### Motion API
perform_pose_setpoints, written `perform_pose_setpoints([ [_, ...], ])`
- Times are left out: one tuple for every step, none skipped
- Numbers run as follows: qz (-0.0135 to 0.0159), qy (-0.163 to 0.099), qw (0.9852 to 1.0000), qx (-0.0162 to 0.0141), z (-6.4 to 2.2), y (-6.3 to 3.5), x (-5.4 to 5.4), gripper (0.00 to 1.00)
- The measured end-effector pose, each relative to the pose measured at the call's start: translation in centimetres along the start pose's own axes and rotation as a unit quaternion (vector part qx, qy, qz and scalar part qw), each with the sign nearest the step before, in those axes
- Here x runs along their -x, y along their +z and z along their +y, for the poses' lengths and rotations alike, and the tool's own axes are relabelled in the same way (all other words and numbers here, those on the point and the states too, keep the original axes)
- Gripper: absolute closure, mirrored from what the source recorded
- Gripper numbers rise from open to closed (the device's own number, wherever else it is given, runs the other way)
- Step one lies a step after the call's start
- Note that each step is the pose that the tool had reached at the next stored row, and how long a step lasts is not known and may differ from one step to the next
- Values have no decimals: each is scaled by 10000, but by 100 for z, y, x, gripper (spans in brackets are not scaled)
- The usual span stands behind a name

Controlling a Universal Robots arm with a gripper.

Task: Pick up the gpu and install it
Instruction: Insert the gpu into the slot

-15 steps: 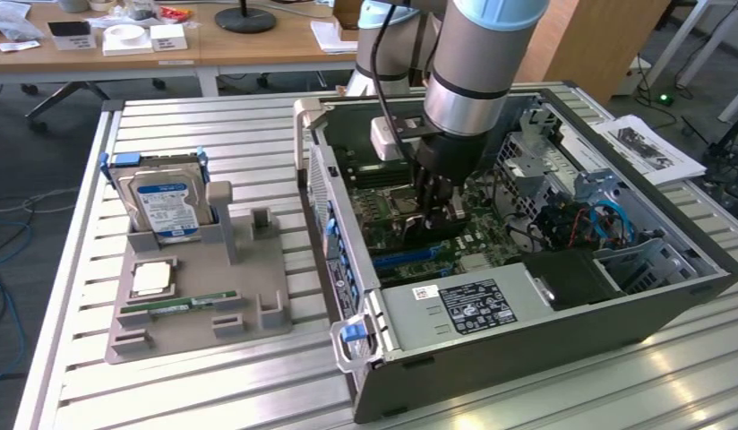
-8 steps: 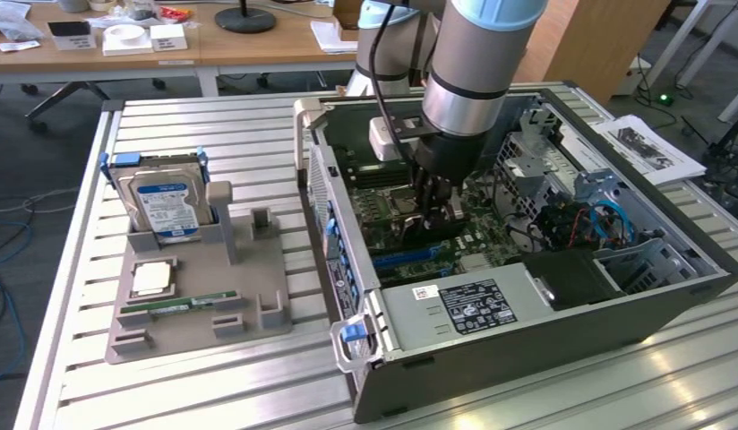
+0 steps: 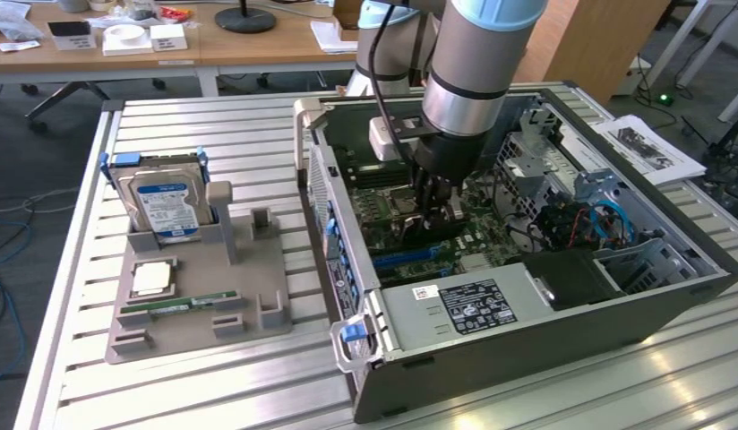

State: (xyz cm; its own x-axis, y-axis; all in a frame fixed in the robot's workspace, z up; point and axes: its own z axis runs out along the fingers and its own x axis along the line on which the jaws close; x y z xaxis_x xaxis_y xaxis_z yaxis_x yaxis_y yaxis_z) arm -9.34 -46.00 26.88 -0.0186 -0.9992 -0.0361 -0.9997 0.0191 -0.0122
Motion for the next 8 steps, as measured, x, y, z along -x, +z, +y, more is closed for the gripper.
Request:
perform_pose_setpoints([
  [0,8,10000,0,0,0,0,73],
  [0,14,10000,0,0,0,0,73],
  [0,20,10000,-1,0,0,0,73],
  [0,20,10000,-1,0,0,0,73],
  [0,21,10000,-1,2,0,0,73],
  [1,21,10000,-1,4,0,0,73],
  [0,21,10000,-1,6,0,0,73],
  [1,22,10000,-1,9,0,0,73],
])
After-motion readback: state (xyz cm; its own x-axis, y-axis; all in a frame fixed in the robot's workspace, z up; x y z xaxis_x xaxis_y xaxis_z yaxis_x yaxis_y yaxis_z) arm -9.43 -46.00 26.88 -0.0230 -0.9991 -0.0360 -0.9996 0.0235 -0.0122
